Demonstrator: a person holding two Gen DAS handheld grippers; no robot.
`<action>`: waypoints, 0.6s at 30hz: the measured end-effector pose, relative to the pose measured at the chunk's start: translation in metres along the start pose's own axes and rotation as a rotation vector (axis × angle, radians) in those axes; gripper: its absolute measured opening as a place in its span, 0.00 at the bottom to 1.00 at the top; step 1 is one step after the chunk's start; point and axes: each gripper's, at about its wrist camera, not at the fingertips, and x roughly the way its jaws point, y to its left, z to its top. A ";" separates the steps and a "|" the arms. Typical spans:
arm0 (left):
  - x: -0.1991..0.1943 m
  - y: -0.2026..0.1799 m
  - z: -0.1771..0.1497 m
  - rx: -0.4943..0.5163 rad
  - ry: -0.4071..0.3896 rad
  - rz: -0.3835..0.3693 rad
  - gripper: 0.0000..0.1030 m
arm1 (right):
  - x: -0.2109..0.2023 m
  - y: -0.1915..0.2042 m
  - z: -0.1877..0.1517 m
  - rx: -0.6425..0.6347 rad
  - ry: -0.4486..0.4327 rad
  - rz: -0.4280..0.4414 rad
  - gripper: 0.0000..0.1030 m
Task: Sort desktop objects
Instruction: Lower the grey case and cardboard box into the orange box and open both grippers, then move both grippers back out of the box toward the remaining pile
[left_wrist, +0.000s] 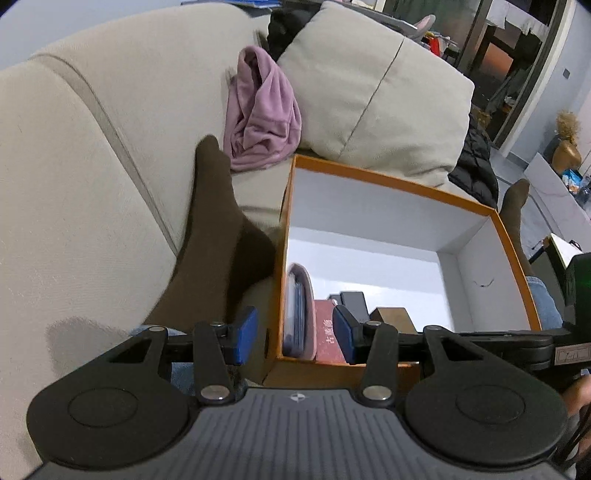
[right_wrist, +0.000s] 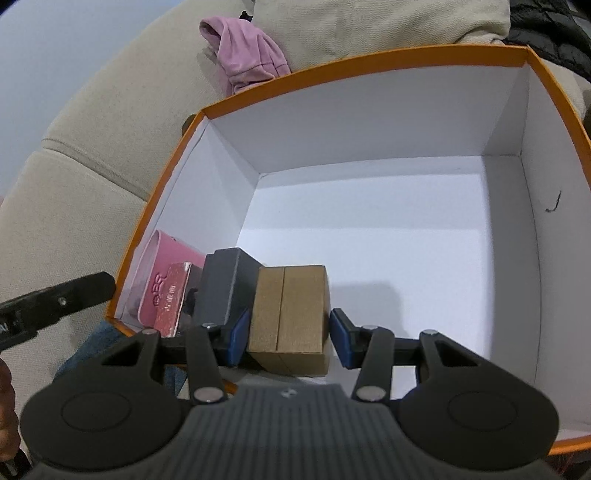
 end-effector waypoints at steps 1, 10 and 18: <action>0.001 0.000 0.000 -0.002 0.005 -0.009 0.51 | 0.000 0.000 0.000 0.007 0.006 0.018 0.48; 0.007 0.006 -0.006 -0.009 0.021 -0.038 0.49 | 0.004 -0.003 0.002 0.066 0.031 0.063 0.44; 0.005 0.003 -0.007 -0.008 0.017 -0.035 0.48 | 0.003 -0.002 0.002 0.053 0.027 0.042 0.35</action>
